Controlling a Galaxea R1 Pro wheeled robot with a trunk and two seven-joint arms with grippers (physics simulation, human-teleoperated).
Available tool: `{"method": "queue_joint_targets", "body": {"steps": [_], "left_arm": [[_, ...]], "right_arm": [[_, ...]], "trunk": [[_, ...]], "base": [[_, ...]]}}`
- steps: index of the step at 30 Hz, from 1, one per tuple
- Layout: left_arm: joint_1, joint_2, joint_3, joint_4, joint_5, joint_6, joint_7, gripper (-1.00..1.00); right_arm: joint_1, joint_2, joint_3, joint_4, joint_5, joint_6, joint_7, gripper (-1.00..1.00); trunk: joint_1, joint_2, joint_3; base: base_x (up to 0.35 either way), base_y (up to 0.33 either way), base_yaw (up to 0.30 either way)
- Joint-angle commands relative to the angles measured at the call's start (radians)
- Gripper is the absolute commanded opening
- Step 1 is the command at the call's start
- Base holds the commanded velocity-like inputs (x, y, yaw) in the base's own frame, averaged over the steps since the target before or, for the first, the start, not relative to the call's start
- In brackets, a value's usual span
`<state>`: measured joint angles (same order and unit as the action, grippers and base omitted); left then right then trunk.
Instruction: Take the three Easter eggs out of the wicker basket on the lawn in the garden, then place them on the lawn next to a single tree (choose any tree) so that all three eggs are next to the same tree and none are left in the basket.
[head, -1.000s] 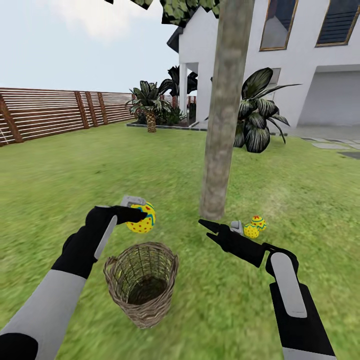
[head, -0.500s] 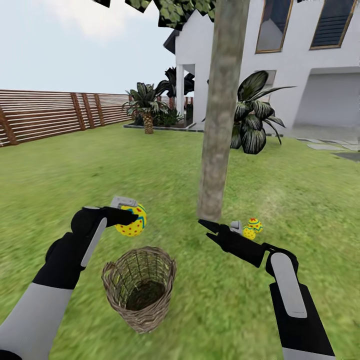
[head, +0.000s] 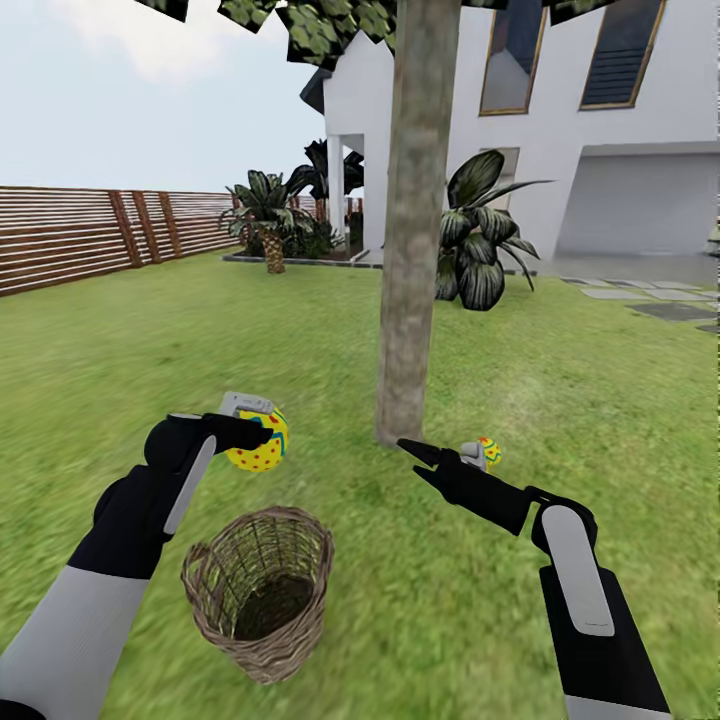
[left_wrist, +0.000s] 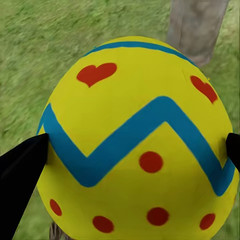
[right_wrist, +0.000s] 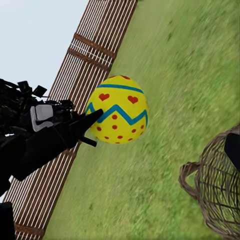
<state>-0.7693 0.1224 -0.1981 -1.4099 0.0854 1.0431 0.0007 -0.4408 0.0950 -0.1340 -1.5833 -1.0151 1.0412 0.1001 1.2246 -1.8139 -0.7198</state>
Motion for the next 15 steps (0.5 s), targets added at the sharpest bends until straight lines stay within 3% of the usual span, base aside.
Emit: {"method": "queue_joint_targets", "body": {"steps": [1, 15], "left_arm": [[-0.001, 0.001, -0.002, 0.000, 0.008, 0.004, 0.008, -1.00], [-0.002, -0.001, -0.007, 0.007, 0.008, 0.004, 0.028, -1.00]], "right_arm": [[-0.001, 0.001, -0.003, 0.000, 0.011, 0.006, 0.010, 1.00], [-0.001, 0.002, -0.008, 0.000, 0.010, 0.006, 0.010, 1.00]], "trunk": [[-0.004, 0.007, 0.003], [-0.058, 0.105, 0.061]], "base": [[0.000, 0.000, -0.153], [0.000, 0.000, -0.231]]}}
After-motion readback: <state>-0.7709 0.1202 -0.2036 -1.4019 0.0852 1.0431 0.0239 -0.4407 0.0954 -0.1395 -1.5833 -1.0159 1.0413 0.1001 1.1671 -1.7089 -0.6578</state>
